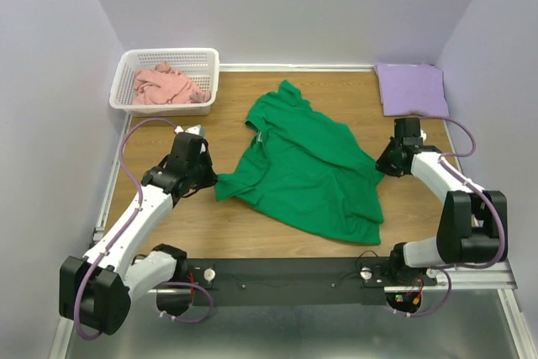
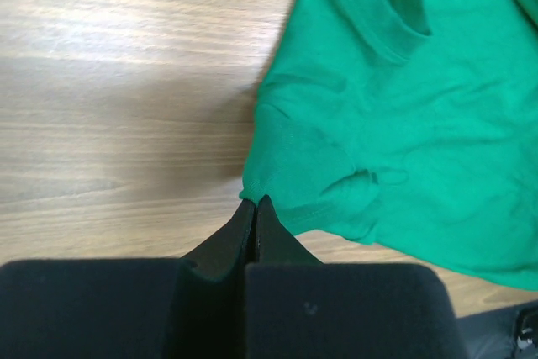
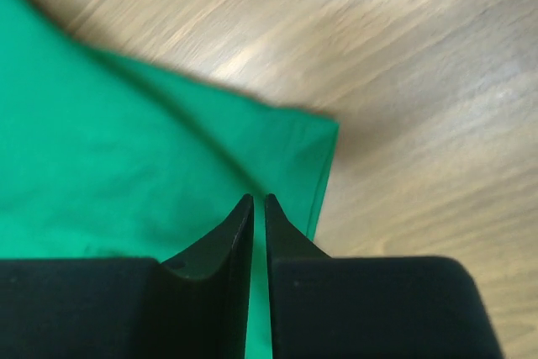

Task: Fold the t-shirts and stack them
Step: Flatten the tshirt out

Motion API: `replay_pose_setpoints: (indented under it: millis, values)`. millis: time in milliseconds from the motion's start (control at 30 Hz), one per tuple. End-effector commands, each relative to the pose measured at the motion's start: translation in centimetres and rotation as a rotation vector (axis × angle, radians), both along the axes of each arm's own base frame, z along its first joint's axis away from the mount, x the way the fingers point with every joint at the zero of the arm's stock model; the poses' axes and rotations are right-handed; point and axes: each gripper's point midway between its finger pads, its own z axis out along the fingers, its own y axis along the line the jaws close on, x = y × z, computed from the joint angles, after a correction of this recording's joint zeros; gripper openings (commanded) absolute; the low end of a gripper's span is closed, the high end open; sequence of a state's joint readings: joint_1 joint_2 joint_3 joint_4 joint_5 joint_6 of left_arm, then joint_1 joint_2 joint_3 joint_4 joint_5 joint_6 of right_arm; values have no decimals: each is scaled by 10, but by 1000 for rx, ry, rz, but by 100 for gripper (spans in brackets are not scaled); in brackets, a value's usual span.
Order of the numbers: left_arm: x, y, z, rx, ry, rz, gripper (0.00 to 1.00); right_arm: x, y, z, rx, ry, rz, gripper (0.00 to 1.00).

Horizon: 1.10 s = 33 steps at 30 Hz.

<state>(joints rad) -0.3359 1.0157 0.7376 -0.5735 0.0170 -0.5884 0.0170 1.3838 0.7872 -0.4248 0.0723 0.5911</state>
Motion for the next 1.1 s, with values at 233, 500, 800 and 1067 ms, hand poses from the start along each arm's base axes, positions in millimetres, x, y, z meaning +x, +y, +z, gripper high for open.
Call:
replay_pose_setpoints:
  millis: [233, 500, 800, 1067]
  values:
    - [13, 15, -9, -46, -7, 82, 0, 51, -32, -43, -31, 12, -142, 14]
    - [35, 22, -22, -98, 4, 135, 0, 131, -65, -55, -59, -12, -193, 15]
    - [43, 30, -56, -58, 101, 150, 1, 235, -73, -4, -74, -196, -95, 17]
    - [34, 98, -3, 160, -34, 379, 92, 178, -16, 74, -41, -271, 72, 42]
